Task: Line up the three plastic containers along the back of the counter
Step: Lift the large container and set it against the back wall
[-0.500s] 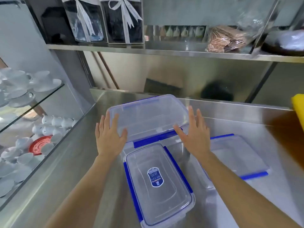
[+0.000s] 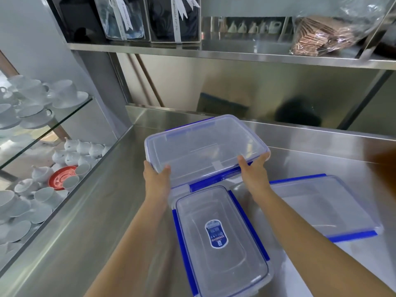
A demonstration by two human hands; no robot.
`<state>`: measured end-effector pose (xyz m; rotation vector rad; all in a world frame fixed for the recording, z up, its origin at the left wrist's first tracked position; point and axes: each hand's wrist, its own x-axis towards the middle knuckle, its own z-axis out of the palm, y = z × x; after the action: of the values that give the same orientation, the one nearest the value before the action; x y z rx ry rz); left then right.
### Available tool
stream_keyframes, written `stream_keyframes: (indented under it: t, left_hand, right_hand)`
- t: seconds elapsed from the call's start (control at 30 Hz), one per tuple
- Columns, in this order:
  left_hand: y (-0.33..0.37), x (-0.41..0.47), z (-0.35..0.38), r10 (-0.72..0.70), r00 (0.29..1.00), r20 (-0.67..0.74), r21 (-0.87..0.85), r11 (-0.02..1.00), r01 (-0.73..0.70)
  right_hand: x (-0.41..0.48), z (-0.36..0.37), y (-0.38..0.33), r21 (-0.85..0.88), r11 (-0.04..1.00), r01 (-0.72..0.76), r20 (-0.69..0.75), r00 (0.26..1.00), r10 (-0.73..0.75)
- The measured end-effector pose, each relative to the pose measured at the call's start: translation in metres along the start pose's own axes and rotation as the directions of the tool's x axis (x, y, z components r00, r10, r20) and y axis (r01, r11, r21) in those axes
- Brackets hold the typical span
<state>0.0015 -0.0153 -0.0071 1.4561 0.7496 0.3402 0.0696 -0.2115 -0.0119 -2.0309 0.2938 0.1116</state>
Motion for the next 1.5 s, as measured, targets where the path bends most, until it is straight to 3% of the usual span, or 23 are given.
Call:
stream_keyframes:
  t: [0.17, 0.3, 0.43, 0.5, 0.57, 0.67, 0.73, 0.87, 1.0, 1.1, 1.2, 1.3, 1.37, 1.5]
  left_hand:
    - [-0.012, -0.052, 0.014, -0.016, 0.994, -0.112, -0.031, 0.999, 0.012]
    - [-0.01, -0.077, 0.022, -0.149, 0.983, -0.111, 0.063, 0.986, 0.157]
    - [0.026, -0.05, 0.008, 0.119, 0.949, -0.291, 0.217, 0.975, -0.056]
    - [0.042, -0.022, 0.001, 0.248, 0.94, -0.233, 0.397, 0.907, -0.141]
    - [0.048, 0.006, -0.004, 0.309, 0.947, -0.082, 0.607, 0.77, -0.199]
    - [0.046, 0.035, -0.011, 0.244, 0.966, 0.086, 0.798, 0.564, -0.214]
    - [0.041, 0.048, -0.018, 0.139, 0.982, 0.129, 0.833, 0.522, -0.183]
    - [0.04, 0.06, -0.032, 0.062, 0.975, 0.214, 0.806, 0.553, -0.212]
    - [0.048, 0.063, -0.047, -0.027, 0.974, 0.224, 0.833, 0.524, -0.177]
    - [0.046, 0.058, -0.052, -0.062, 0.974, 0.217, 0.813, 0.564, -0.146]
    - [0.03, 0.045, -0.043, 0.027, 0.991, 0.128, 0.752, 0.65, -0.115]
    - [0.017, 0.032, -0.035, 0.124, 0.991, -0.059, 0.605, 0.794, -0.064]
    - [0.013, 0.03, -0.034, 0.095, 0.985, -0.141, 0.466, 0.885, -0.019]
    - [0.009, 0.03, -0.03, 0.081, 0.98, -0.183, 0.356, 0.934, -0.011]
  right_hand:
    - [0.009, 0.0, -0.014, 0.017, 0.999, -0.029, 0.061, 0.998, 0.028]
    - [0.011, -0.004, -0.022, 0.037, 0.998, -0.043, 0.094, 0.995, 0.04]
    - [0.0, 0.0, -0.019, 0.187, 0.977, -0.1, 0.097, 0.992, 0.083]
    - [-0.01, 0.007, -0.014, 0.212, 0.969, -0.123, 0.125, 0.987, 0.098]
    - [-0.021, 0.016, -0.007, 0.237, 0.962, -0.138, 0.151, 0.983, 0.104]
    - [-0.038, 0.03, -0.005, 0.284, 0.949, -0.133, 0.198, 0.977, 0.078]
    - [-0.042, 0.036, -0.004, 0.284, 0.952, -0.115, 0.24, 0.97, 0.045]
    - [-0.035, 0.037, -0.004, 0.275, 0.959, -0.061, 0.244, 0.97, -0.009]
    - [-0.023, 0.025, -0.011, 0.328, 0.944, -0.019, 0.302, 0.95, -0.086]
    - [-0.012, 0.022, -0.019, 0.28, 0.96, 0.004, 0.32, 0.943, -0.097]
    - [-0.005, 0.029, -0.025, 0.16, 0.985, 0.055, 0.249, 0.964, -0.094]
    - [-0.01, 0.036, -0.024, 0.141, 0.99, 0.03, 0.237, 0.97, -0.063]
    - [-0.018, 0.04, -0.017, 0.154, 0.988, 0.005, 0.257, 0.965, -0.045]
    - [-0.026, 0.043, -0.007, 0.181, 0.983, 0.009, 0.296, 0.953, -0.064]
